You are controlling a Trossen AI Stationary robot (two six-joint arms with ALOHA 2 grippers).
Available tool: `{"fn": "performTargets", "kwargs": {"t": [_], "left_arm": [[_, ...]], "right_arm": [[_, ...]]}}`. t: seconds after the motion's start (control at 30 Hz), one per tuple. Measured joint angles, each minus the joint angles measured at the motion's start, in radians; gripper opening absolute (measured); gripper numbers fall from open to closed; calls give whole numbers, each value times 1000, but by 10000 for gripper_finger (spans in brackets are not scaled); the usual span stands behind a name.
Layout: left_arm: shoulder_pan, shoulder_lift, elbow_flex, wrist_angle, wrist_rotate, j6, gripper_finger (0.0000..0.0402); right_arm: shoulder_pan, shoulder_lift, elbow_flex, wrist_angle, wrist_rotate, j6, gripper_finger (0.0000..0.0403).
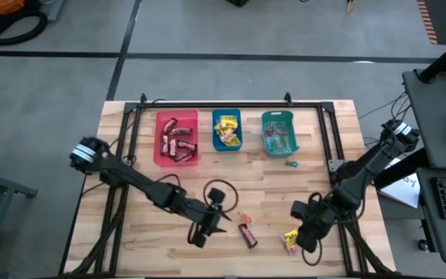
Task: Sort candy
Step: Put the chocolate bar into the red bin
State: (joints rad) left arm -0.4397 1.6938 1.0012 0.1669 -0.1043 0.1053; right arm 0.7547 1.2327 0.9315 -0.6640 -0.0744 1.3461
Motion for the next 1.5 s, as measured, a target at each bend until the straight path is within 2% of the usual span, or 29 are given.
{"fn": "performTargets", "kwargs": {"t": [0.23,0.4,0.53,0.83,1.13,1.5], "left_arm": [[0,169,118,0,25,178,230],[21,249,182,8,76,201,254],[49,312,216,17,178,204,255],[105,437,305,34,330,206,240],[139,494,307,32,299,203,231],[138,496,301,35,297,207,231]], "right_arm": [[43,0,-1,5,32,51,145],[47,0,-1,11,49,48,145],[46,1,-1,11,53,25,145],[46,1,-2,13,78,13,145],[46,1,-4,15,79,4,145],[46,1,-4,16,104,-10,145]]}}
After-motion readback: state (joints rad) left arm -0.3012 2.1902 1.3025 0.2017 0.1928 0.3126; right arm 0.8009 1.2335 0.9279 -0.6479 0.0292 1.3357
